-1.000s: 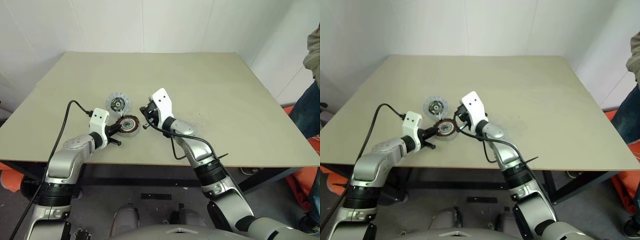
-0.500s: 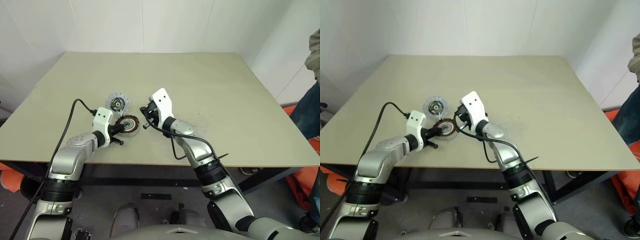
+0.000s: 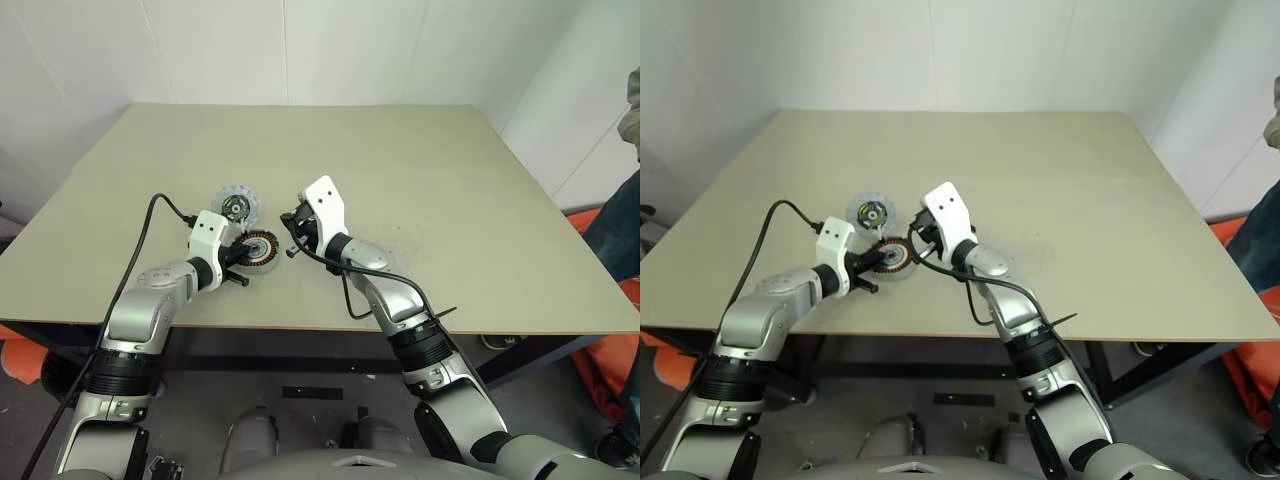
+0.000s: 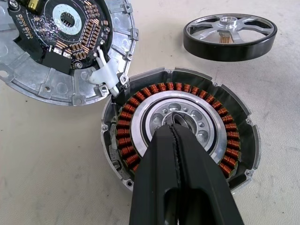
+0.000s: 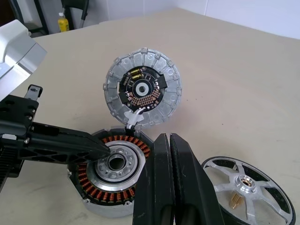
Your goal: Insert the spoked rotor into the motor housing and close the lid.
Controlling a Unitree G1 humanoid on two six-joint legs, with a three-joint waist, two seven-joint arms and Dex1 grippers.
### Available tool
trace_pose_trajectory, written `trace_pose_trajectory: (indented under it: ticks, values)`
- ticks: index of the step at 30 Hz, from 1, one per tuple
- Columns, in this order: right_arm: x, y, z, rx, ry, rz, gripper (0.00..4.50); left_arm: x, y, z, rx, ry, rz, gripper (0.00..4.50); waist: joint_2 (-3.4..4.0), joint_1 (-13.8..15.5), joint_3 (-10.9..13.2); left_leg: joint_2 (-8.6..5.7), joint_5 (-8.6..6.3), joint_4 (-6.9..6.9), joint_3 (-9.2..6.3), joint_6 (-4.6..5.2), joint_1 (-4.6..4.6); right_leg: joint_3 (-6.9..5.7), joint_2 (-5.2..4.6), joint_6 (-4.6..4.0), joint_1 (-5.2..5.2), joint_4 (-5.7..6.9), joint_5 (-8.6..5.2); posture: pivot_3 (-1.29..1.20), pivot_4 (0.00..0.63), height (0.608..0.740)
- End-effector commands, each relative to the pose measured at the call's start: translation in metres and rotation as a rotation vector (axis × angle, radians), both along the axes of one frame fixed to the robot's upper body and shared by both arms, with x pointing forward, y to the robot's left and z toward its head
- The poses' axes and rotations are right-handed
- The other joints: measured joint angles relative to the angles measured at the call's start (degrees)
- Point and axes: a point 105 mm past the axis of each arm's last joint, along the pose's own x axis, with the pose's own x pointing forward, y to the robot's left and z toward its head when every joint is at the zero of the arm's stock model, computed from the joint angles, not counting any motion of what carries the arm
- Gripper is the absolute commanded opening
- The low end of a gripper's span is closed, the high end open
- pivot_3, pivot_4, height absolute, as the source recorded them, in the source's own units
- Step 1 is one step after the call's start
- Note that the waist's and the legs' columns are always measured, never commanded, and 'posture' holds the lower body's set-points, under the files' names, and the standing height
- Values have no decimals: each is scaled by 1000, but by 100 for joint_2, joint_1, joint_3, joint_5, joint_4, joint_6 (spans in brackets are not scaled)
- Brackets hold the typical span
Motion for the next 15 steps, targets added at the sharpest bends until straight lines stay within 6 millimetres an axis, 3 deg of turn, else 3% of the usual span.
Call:
trace_pose_trajectory:
  ticks: [1,9,15]
  values:
    - [-1,3,19,46,-57,10,0,4,-5,14,-2,-55,-24,28,0,1,0,0,0,0,0,0,0,0,0,0,0,0,0,0,0,740]
    - [-1,2,18,43,-56,10,0,7,-8,43,-46,-147,-31,28,0,0,0,0,0,0,0,0,-1,0,0,0,-1,0,0,0,0,740]
    - [-1,3,18,42,-58,12,0,6,-15,35,-46,-120,-56,28,0,-2,0,0,0,0,0,0,0,0,0,0,-1,0,0,0,0,740]
